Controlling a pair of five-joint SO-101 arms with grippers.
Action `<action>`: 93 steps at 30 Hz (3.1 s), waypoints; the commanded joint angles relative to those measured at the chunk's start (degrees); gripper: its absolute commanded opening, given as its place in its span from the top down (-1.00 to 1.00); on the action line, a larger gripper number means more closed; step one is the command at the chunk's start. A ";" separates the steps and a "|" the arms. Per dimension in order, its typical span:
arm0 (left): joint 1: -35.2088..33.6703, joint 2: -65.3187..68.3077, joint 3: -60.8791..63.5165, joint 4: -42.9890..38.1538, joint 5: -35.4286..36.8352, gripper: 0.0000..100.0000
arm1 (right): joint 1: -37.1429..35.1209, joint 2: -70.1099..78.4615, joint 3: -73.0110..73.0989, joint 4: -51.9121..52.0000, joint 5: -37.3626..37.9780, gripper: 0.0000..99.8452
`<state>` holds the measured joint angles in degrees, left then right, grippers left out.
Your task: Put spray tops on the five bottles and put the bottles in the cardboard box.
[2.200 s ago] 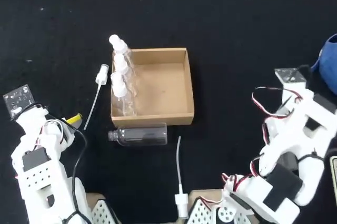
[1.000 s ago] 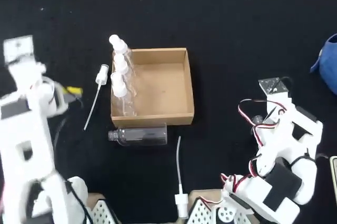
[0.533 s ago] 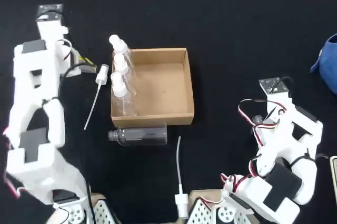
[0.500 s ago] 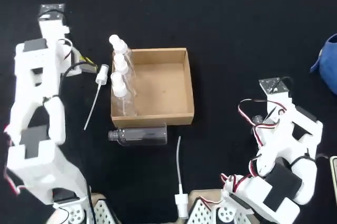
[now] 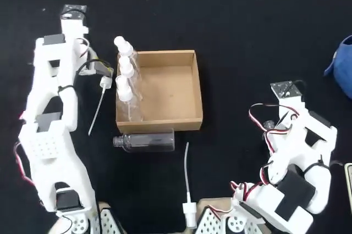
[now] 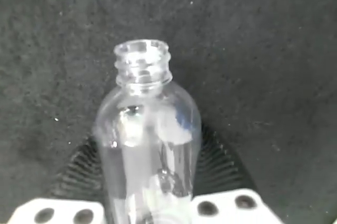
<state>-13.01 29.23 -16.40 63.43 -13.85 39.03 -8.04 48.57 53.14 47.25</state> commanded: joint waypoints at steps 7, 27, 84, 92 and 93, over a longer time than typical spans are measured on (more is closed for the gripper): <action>0.92 2.73 -3.38 -1.14 -0.70 0.52 | 1.58 0.04 -3.03 -0.79 -0.35 0.98; -9.45 0.18 -3.12 8.35 -5.89 0.94 | 1.58 0.04 -3.03 -0.62 -0.35 0.98; -14.11 10.02 -31.43 36.57 -16.79 0.94 | 0.97 -0.40 -10.68 2.90 -3.34 0.98; -24.92 13.19 -22.90 34.81 -24.26 0.94 | -0.26 -0.40 -10.77 2.55 -3.16 0.98; -26.24 13.19 -22.73 34.81 -25.14 0.94 | -0.79 -0.40 -10.77 2.81 -3.34 0.98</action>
<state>-34.29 43.38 -39.60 98.24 -34.95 39.03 -8.04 41.27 55.60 44.53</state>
